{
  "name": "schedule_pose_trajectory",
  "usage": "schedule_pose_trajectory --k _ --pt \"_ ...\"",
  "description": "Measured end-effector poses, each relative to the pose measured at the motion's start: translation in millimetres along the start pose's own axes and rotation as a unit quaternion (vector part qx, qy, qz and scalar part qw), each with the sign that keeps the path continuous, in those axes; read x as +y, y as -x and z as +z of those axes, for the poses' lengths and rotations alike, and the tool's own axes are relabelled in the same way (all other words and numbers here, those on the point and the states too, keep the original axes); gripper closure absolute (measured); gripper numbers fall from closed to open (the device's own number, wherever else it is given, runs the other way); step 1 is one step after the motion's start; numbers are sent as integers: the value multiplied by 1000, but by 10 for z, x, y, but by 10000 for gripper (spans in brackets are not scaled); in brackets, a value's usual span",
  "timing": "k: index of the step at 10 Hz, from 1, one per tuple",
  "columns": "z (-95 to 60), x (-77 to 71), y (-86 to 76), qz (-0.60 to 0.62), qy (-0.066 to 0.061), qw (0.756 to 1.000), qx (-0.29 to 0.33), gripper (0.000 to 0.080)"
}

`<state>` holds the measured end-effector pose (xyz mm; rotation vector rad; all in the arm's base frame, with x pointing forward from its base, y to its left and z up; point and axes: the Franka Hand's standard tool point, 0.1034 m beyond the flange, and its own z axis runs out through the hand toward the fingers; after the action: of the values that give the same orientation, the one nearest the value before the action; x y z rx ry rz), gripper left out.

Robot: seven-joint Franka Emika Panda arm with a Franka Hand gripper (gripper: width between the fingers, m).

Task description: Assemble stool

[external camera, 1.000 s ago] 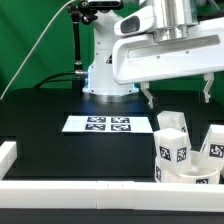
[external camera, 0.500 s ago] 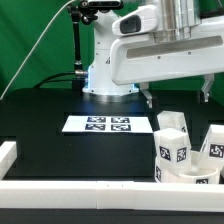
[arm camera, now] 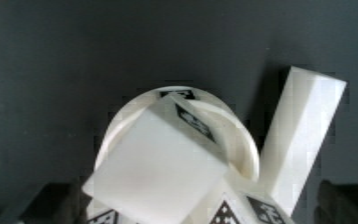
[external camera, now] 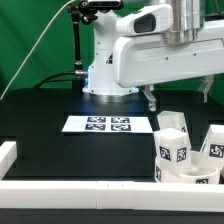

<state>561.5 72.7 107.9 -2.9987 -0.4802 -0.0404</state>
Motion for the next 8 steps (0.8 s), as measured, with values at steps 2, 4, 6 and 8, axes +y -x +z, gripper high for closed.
schedule_pose_trajectory --k 2,4,6,8 --pt "4 17 -18 -122 24 992 -2 151" --pt "-16 70 -5 -166 23 986 -7 151" --pt "-10 82 0 -225 25 974 -10 151" --pt "1 87 -23 -295 34 955 -11 151"
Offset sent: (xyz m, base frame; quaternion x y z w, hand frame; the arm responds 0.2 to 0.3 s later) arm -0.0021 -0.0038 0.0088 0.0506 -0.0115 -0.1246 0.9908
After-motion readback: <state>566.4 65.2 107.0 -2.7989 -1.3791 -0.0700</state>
